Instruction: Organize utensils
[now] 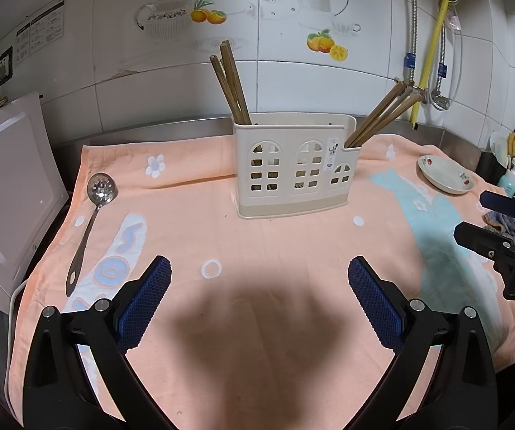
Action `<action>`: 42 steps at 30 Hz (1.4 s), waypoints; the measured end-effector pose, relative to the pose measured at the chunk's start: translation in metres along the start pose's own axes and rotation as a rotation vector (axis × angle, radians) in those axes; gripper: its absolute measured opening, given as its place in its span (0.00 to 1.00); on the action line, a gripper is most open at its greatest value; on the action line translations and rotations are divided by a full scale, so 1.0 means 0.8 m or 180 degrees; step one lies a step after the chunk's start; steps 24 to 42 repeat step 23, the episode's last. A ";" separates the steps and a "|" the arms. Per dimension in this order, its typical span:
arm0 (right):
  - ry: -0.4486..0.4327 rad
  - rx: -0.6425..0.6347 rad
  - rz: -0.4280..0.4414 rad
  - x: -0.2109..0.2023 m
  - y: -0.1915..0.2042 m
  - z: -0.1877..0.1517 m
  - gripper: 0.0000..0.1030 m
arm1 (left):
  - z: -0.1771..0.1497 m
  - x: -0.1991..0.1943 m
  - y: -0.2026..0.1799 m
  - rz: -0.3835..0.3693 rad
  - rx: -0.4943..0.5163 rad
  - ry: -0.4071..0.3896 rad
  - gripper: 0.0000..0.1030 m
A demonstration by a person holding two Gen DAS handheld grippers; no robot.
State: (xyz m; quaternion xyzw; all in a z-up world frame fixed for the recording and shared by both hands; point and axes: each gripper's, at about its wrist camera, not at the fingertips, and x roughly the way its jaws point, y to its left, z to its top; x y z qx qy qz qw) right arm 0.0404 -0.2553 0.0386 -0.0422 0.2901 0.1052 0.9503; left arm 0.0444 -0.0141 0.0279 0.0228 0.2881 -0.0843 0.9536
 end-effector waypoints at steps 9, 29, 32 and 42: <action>-0.0015 -0.0002 0.0001 -0.002 0.002 0.000 0.91 | 0.002 -0.006 0.000 0.0011 0.0000 -0.0068 0.95; -0.0011 0.0044 0.0018 -0.002 -0.001 -0.002 0.91 | 0.009 -0.011 0.003 0.0097 0.0014 -0.0127 0.95; -0.0011 0.0044 0.0018 -0.002 -0.001 -0.002 0.91 | 0.009 -0.011 0.003 0.0097 0.0014 -0.0127 0.95; -0.0011 0.0044 0.0018 -0.002 -0.001 -0.002 0.91 | 0.009 -0.011 0.003 0.0097 0.0014 -0.0127 0.95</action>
